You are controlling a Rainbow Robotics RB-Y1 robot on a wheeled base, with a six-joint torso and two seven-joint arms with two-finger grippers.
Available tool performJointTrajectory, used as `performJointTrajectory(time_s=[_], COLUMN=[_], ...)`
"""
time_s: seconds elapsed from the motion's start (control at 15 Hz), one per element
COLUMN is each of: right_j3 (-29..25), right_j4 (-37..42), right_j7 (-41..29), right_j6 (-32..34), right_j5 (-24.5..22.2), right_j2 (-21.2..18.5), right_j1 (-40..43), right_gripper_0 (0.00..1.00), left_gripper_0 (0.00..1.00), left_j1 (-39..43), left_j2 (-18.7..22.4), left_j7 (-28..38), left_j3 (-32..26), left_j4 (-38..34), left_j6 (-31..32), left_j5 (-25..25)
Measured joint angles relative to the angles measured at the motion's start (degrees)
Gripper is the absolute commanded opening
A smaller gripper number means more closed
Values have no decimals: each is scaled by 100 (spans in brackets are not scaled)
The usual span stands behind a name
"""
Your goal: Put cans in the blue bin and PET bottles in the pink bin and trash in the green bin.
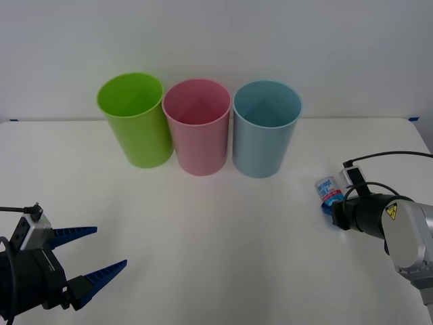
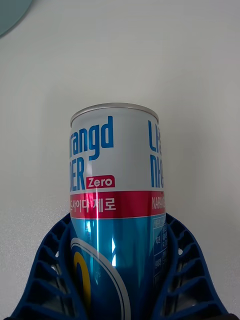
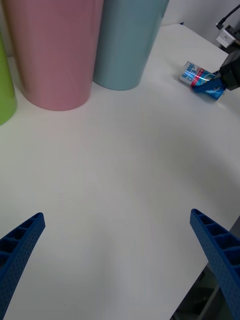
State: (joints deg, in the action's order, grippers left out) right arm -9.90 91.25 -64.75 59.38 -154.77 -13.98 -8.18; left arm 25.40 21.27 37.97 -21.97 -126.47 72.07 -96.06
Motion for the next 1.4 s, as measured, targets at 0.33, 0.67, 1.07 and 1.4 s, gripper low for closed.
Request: performJointTrajectory(time_s=[0.33,0.67,1.07,1.4], right_j3=[21,-11,-305,-807], right_j4=[33,805,1835,2189], right_j7=[45,451,1781,3133], right_j6=[2,14,14,95], right_j5=[261,1450,4107,6456], right_j2=[-2,-86,-504,-958], right_j1=[17,199,881,1807], right_gripper_0=[0,0,0,0], left_gripper_0=[99,99,100,99], left_j1=[0,0,0,0], left_j2=[0,0,0,0], left_j7=[0,0,0,0], left_j3=[0,0,0,0], left_j4=[0,0,0,0], left_j6=[0,0,0,0], left_j5=[0,0,0,0])
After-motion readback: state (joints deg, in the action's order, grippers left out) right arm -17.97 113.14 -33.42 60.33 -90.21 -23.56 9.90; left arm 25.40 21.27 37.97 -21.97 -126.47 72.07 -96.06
